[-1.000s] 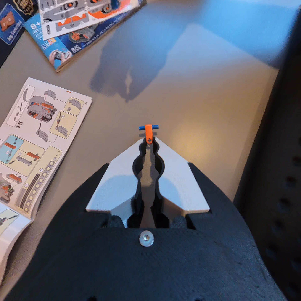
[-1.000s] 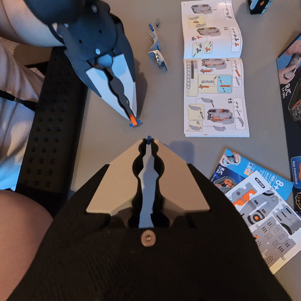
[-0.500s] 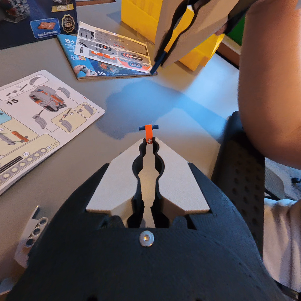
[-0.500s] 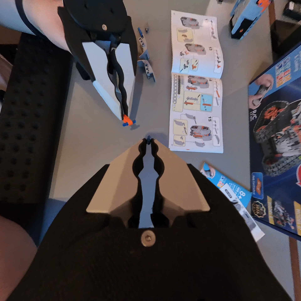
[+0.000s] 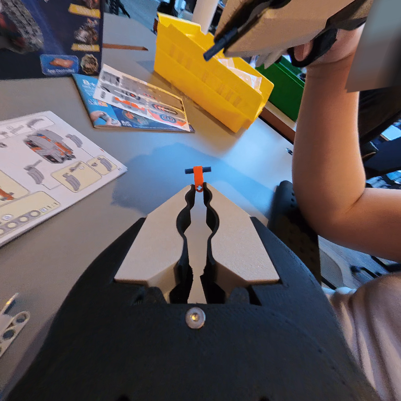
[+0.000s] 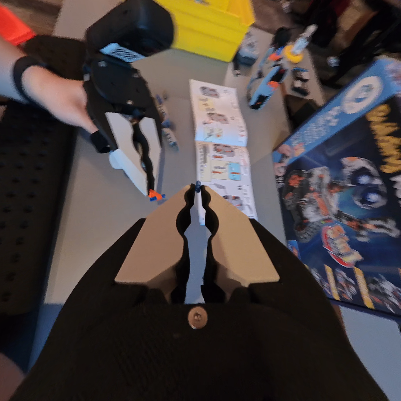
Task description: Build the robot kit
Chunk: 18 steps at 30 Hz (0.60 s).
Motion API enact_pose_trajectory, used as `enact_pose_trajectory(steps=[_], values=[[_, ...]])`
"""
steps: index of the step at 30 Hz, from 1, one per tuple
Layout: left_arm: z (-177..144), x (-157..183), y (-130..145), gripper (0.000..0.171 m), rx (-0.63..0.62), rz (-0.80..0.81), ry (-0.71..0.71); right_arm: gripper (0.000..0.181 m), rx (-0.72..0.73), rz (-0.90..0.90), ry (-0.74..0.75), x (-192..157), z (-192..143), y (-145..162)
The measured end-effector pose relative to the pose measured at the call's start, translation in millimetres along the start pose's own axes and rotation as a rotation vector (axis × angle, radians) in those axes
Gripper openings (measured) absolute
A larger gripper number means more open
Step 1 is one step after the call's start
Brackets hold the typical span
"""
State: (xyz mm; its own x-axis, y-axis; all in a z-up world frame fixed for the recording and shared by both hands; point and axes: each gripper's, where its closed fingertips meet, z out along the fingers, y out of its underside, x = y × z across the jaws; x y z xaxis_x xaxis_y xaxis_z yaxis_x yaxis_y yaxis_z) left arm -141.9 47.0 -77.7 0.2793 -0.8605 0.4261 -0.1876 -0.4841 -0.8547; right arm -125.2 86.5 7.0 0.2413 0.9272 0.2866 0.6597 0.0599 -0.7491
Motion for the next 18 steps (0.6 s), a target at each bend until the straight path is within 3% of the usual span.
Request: enact_pose_trajectory(steps=[10, 15, 18], values=[[-53.4, -3.3, -74.5, 0.005, 0.365, 0.244, -0.230, 0.004, 0.219, -0.003, 0.216, 29.7, -31.4, -46.2], [-69.6, 12.6, -102.7, 0.005, 0.474, 0.434, -0.356, 0.004, 0.354, -0.039, 0.235, 24.5, -45.4, -74.3], [-72.7, 22.4, -116.1, 0.005, 0.517, 0.460, -0.373, 0.004, 0.414, -0.049, 0.237, 21.4, -51.6, -86.4]])
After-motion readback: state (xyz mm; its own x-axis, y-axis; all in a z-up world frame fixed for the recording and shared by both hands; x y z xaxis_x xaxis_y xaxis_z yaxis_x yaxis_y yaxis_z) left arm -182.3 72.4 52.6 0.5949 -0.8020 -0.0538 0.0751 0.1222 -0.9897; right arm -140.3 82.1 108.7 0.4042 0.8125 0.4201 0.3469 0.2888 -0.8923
